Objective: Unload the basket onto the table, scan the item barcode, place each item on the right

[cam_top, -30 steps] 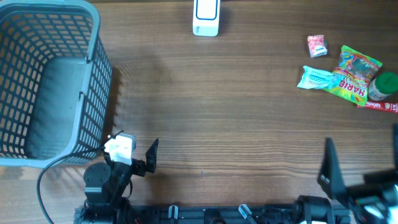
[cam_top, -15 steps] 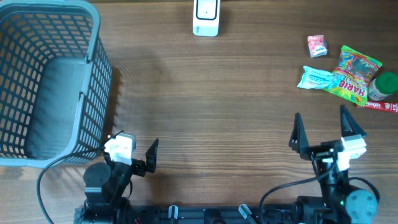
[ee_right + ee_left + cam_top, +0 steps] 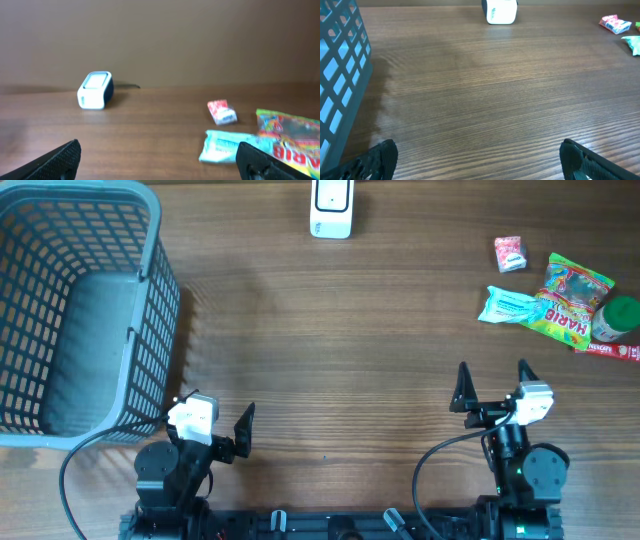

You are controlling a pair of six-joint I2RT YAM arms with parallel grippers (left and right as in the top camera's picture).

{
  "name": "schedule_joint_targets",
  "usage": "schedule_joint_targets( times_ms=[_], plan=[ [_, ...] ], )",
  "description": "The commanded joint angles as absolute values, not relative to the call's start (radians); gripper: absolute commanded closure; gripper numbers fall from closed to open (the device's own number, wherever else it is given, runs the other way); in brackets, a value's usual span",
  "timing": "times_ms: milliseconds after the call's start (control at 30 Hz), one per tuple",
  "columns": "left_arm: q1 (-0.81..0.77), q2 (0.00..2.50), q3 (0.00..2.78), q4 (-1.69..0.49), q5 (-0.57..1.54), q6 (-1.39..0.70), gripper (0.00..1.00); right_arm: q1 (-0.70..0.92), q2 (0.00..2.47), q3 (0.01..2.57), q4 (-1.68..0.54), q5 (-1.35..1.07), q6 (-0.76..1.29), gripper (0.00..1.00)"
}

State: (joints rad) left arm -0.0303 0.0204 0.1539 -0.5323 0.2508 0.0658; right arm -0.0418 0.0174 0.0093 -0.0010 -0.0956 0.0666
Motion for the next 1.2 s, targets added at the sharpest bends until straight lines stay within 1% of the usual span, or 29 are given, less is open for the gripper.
schedule_joint_targets(
  times_ms=[0, 1067, 1133, 1167],
  plan=[
    [-0.024, 0.016, 0.148, -0.531, 0.242, 0.073, 0.0, -0.037, 0.004, 0.005, 0.001, -0.059, 0.047, 0.0],
    [-0.024, 0.016, 0.148, -0.524, 0.25, 0.073, 0.0, -0.037, 0.02, 0.005, 0.001, -0.06, 0.054, 0.0],
    [-0.024, 0.016, 0.148, -0.438, 0.23, 0.074, 0.0, -0.037, 0.02, 0.005, 0.001, -0.06, 0.054, 0.0],
    [-0.024, 0.016, 0.148, -0.34, 0.224, 0.074, 0.0, -0.037, 0.02, 0.005, 0.001, -0.06, 0.054, 0.0]
  ],
)
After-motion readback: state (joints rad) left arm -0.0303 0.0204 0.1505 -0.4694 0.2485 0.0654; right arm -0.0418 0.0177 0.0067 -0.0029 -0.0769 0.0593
